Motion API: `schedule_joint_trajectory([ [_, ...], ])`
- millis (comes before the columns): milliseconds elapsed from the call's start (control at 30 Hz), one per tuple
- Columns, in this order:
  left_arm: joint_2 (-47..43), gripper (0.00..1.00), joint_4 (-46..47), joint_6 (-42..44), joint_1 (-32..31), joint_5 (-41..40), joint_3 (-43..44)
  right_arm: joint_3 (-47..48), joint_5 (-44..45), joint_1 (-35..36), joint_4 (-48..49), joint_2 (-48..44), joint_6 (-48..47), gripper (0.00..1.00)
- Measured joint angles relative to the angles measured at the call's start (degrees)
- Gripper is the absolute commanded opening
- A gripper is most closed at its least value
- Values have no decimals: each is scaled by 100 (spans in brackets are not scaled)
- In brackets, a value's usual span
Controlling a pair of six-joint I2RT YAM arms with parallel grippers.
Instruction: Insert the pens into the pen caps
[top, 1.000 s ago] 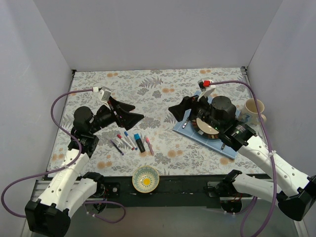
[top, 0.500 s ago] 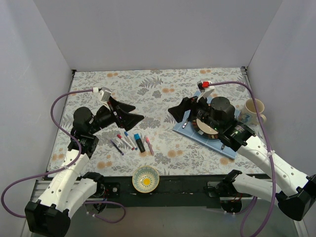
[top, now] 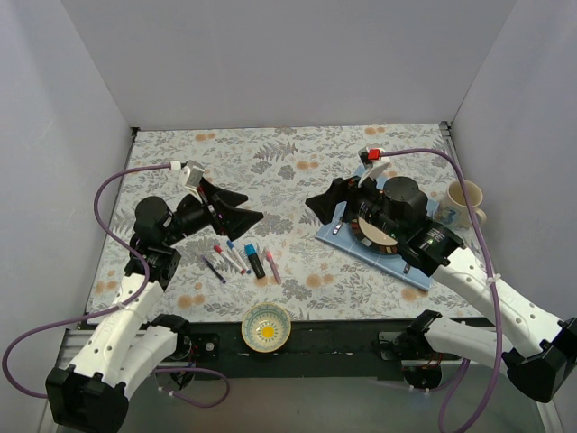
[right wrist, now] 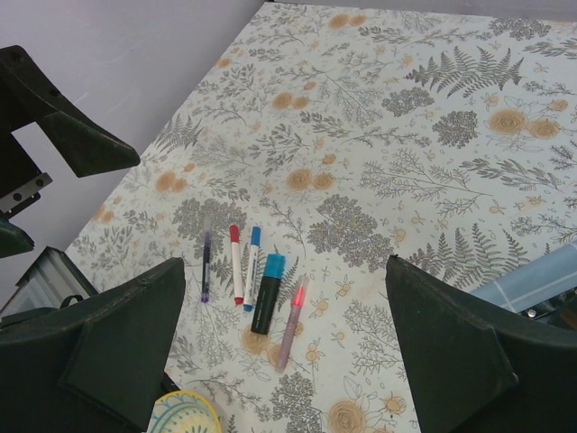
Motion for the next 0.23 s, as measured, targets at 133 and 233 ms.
schedule_joint_trajectory([
  [133,-31,98,0,15,-2,15,0,0,-11,0,2,4,9,96],
  [233,-39,98,-2,24,-11,20,0,0,-11,0,2,11,17,98],
])
